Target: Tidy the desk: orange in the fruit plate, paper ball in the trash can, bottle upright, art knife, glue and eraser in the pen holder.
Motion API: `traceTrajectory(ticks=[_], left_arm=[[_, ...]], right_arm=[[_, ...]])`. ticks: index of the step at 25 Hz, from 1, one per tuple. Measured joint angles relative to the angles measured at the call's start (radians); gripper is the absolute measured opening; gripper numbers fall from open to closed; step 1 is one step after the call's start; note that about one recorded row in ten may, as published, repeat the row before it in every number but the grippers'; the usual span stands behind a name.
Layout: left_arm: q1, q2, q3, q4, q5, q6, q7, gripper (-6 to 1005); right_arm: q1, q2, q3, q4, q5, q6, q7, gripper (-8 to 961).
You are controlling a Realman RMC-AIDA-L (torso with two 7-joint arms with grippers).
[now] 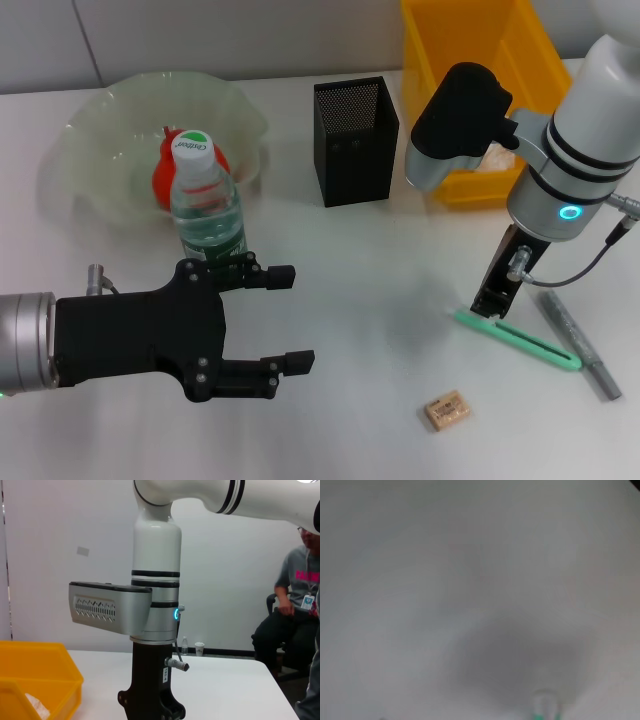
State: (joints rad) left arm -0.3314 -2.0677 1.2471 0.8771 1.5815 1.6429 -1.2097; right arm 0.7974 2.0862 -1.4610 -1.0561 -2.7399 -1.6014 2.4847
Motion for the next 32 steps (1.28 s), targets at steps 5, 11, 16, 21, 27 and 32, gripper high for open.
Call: traceTrajectory(ticks=[5,11,16,21,27,32], left_arm=[[0.0,0.0,0.0,0.001,0.0,0.0,-0.003,810],[0.0,0.0,0.0,0.002,0.0,0.0,-0.004,810],[0.0,0.0,0.0,0.001,0.0,0.0,-0.004,810],[-0.004,0.0,0.0,-0.001,0.0,-0.001,-0.003,810],[-0.009,0.0,0.0,-0.001,0.0,-0.004,-0.002,810],[-0.01,0.0,0.0,-0.001,0.0,-0.005,0.001,810]], right_arm=[[0.0,0.0,0.004,-0.005,0.0,-0.005,0.0,55],[-0.002,0.0,0.001,-0.007,0.0,-0.007,-0.001,143],[-0.002,0.0,-0.005,-0.004,0.007,-0.008,-0.006,219],[-0.003,0.0,-0.005,0.007,0.008,-0.002,-0.009,252],[-0.003,0.0,-0.005,0.018,0.008,0.002,-0.011,250],[-0.002,0.0,-0.005,0.019,0.008,0.004,-0.011,249]])
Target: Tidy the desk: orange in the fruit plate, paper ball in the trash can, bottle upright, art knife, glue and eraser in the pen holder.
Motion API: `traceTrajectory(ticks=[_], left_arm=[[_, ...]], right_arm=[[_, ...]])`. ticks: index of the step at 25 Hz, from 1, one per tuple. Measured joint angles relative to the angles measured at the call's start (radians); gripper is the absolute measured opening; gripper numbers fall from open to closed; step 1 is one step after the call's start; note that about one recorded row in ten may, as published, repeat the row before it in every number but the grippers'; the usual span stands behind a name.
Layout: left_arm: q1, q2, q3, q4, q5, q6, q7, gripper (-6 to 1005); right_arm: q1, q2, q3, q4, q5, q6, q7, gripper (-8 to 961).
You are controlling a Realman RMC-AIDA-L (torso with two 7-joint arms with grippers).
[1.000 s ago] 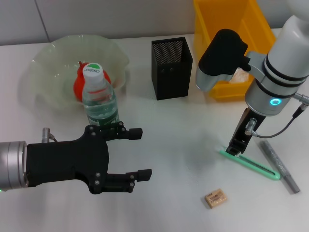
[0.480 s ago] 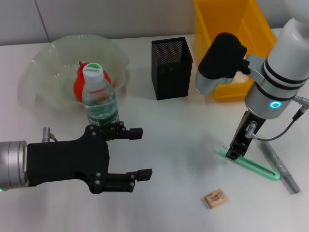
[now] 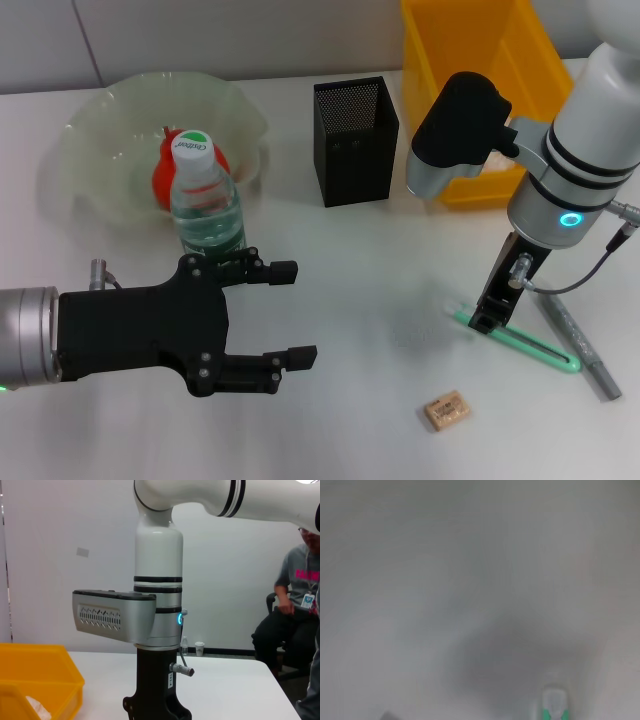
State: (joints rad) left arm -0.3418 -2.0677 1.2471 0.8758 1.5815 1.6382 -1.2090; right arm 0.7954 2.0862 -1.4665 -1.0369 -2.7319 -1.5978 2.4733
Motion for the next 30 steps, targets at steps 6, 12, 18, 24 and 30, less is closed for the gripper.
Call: traceTrajectory(ticks=[6,12,18,24,30], left_arm=[[0.0,0.0,0.0,-0.001,0.0,0.0,0.0,810],[0.0,0.0,0.0,-0.002,0.0,-0.001,0.0,810],[-0.002,0.0,0.0,-0.002,0.0,-0.001,0.0,810],[-0.002,0.0,0.0,-0.002,0.0,-0.001,0.0,810],[-0.002,0.0,0.0,-0.002,0.0,-0.001,0.0,810]], right_arm=[[0.005,0.0,0.0,0.022,0.0,0.013,0.0,247],[0.007,0.0,-0.019,0.027,0.0,0.017,0.001,245],[0.007,0.0,-0.028,0.029,0.0,0.022,0.006,211],[0.007,0.0,-0.028,0.03,0.0,0.022,0.008,180],[0.007,0.0,-0.026,0.025,0.003,0.025,0.009,168]])
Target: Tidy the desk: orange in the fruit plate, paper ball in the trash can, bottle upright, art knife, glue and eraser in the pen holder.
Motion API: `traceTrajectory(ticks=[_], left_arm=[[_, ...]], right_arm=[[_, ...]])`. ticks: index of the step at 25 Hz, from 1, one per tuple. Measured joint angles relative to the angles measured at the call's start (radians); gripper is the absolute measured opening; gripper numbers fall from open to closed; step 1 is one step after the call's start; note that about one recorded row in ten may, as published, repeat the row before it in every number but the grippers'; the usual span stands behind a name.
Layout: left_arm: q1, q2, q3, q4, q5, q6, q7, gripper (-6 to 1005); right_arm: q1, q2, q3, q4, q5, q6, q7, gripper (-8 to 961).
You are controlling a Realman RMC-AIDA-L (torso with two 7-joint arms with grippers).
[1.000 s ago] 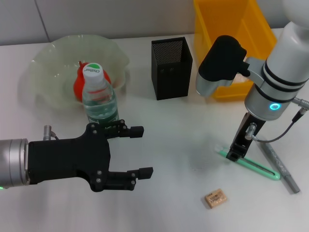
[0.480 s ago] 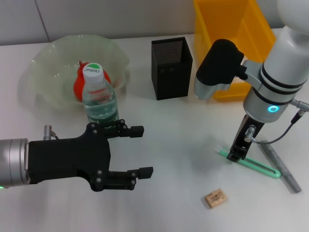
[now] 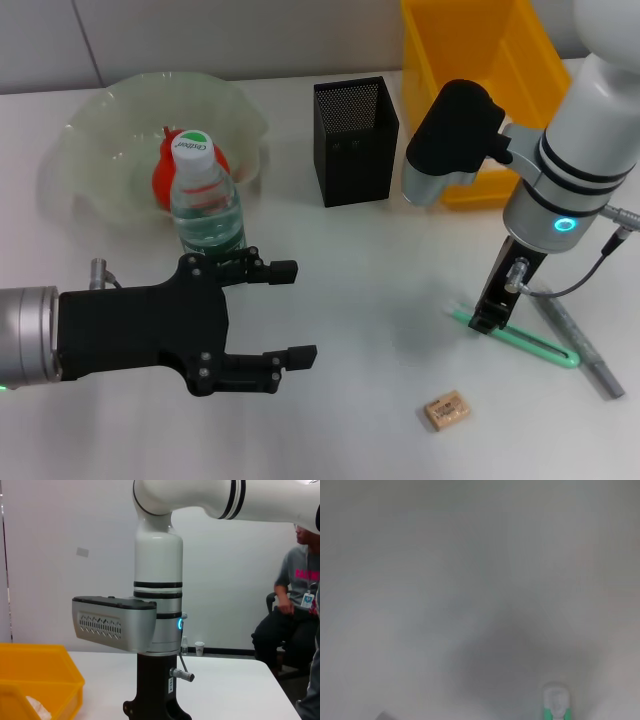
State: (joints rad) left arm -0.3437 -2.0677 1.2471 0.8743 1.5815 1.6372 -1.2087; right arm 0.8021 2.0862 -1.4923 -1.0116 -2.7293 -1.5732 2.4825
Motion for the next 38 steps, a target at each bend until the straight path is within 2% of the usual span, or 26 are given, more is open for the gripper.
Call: traceTrajectory(ticks=[12,19,28,38], left_arm=[[0.001,0.002,0.0,0.0,0.0,0.003,0.0,810],[0.002,0.002,0.0,0.0,0.0,0.001,0.0,810],[0.001,0.0,0.0,0.0,0.0,0.0,0.0,809],[0.0,-0.003,0.007,0.0,0.0,0.004,0.0,809]], right_arm=[[0.0,-0.001,0.026,-0.093,0.025,0.002,0.015,170],[0.0,-0.005,0.098,-0.134,0.025,0.017,0.01,171],[-0.01,-0.006,0.196,-0.263,0.025,0.052,0.005,171],[0.0,-0.008,0.244,-0.344,0.054,0.099,0.005,171]])
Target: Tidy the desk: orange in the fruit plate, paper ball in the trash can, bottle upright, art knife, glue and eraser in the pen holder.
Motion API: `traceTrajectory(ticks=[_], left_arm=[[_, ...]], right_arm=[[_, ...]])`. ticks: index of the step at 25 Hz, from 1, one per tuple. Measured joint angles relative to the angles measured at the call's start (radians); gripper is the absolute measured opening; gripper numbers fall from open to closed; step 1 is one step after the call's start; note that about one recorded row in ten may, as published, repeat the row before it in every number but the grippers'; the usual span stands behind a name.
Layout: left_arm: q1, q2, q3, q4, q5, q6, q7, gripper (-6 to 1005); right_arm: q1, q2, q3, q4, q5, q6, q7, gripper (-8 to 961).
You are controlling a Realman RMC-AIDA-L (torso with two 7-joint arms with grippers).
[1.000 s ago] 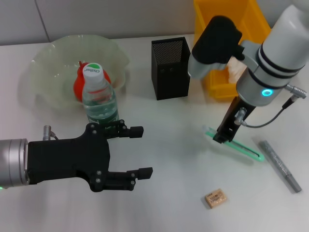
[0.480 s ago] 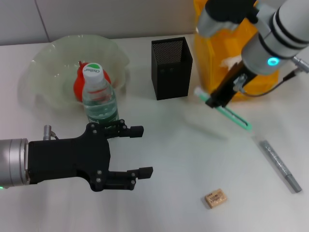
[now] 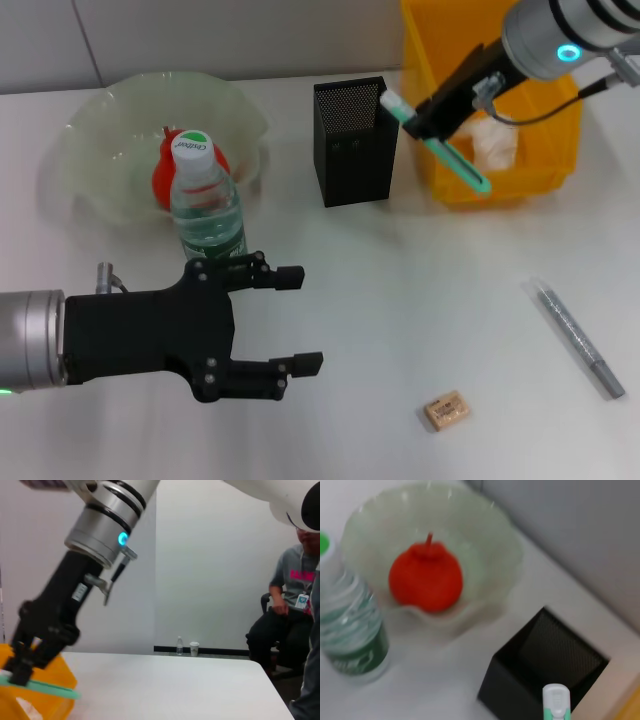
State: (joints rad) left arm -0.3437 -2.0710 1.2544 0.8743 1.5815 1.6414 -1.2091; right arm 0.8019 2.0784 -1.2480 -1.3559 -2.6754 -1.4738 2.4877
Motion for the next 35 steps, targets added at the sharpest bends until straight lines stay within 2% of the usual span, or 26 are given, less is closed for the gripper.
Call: traceTrajectory(ticks=[7,14,21,23,30,35], left_arm=[[-0.003,0.0,0.019,0.0,-0.001,-0.006,-0.002,809],[-0.003,0.0,0.019,-0.001,-0.005,-0.001,-0.003,809],[0.001,0.0,0.022,-0.004,-0.005,0.0,0.0,809],[0.002,0.0,0.022,-0.004,-0.006,0.001,0.0,809],[-0.002,0.0,0.022,-0.015,-0.007,0.001,0.001,809],[-0.004,0.0,0.03,-0.018,-0.008,-0.003,0.002,809]], right_arm=[[-0.003,0.0,0.025,-0.022,0.042,0.06,0.0,170],[0.002,-0.001,0.037,-0.118,0.047,0.084,0.001,171],[-0.011,-0.002,0.055,-0.158,0.058,0.144,-0.009,171],[-0.031,-0.002,0.081,-0.168,0.137,0.169,-0.051,172],[-0.04,-0.001,0.139,-0.148,0.243,0.178,-0.12,170],[-0.075,-0.001,0.18,-0.106,0.355,0.184,-0.224,169]])
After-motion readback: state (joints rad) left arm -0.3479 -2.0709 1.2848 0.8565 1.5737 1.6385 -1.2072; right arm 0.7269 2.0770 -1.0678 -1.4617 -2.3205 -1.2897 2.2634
